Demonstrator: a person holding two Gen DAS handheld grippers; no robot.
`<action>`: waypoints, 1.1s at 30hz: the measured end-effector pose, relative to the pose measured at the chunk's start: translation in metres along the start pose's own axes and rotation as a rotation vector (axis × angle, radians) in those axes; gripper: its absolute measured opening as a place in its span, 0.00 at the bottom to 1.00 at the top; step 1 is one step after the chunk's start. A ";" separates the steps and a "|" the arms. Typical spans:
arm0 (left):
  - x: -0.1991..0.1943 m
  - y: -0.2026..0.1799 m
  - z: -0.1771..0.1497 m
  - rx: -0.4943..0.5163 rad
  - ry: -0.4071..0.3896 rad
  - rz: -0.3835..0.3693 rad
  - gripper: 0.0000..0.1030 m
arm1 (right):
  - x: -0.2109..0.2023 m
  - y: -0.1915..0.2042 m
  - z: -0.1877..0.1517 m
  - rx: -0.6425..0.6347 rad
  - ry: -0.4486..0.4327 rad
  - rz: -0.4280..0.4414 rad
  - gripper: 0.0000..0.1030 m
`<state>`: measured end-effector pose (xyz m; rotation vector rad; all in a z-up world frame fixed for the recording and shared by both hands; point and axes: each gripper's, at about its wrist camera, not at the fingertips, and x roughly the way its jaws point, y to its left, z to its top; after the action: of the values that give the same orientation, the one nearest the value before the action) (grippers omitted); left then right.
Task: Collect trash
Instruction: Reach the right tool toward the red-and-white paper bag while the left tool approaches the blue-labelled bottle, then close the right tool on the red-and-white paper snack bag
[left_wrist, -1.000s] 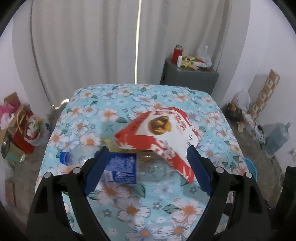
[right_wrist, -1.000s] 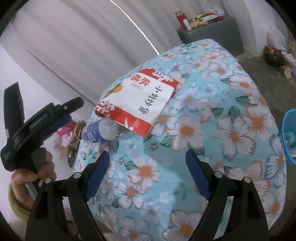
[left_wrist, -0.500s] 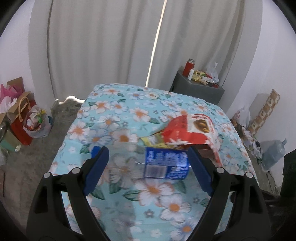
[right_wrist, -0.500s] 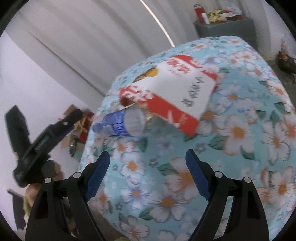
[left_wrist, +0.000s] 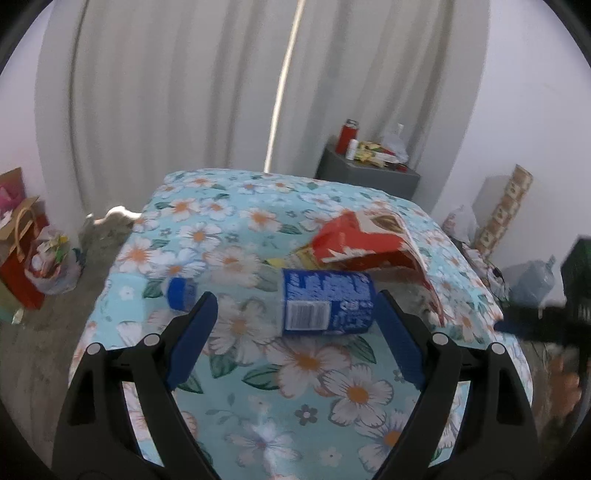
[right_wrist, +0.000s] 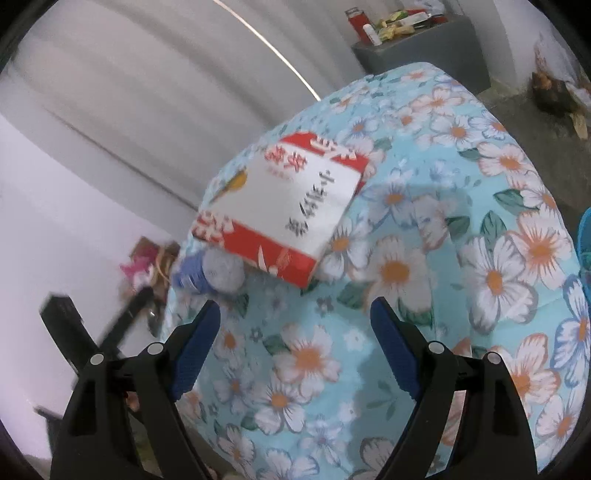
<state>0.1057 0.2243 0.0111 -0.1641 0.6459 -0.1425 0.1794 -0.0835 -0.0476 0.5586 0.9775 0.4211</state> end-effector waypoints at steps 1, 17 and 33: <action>0.001 -0.003 -0.002 0.010 0.001 -0.018 0.80 | 0.001 -0.003 0.005 0.025 -0.007 0.018 0.79; 0.102 0.031 0.085 -0.363 0.286 -0.312 0.80 | 0.075 -0.038 0.051 0.359 0.139 0.134 0.71; 0.134 -0.020 0.097 -0.305 0.444 -0.447 0.77 | 0.086 -0.043 0.058 0.387 0.152 0.256 0.70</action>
<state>0.2685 0.1905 0.0129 -0.5830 1.0671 -0.5216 0.2759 -0.0830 -0.1042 1.0204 1.1463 0.5111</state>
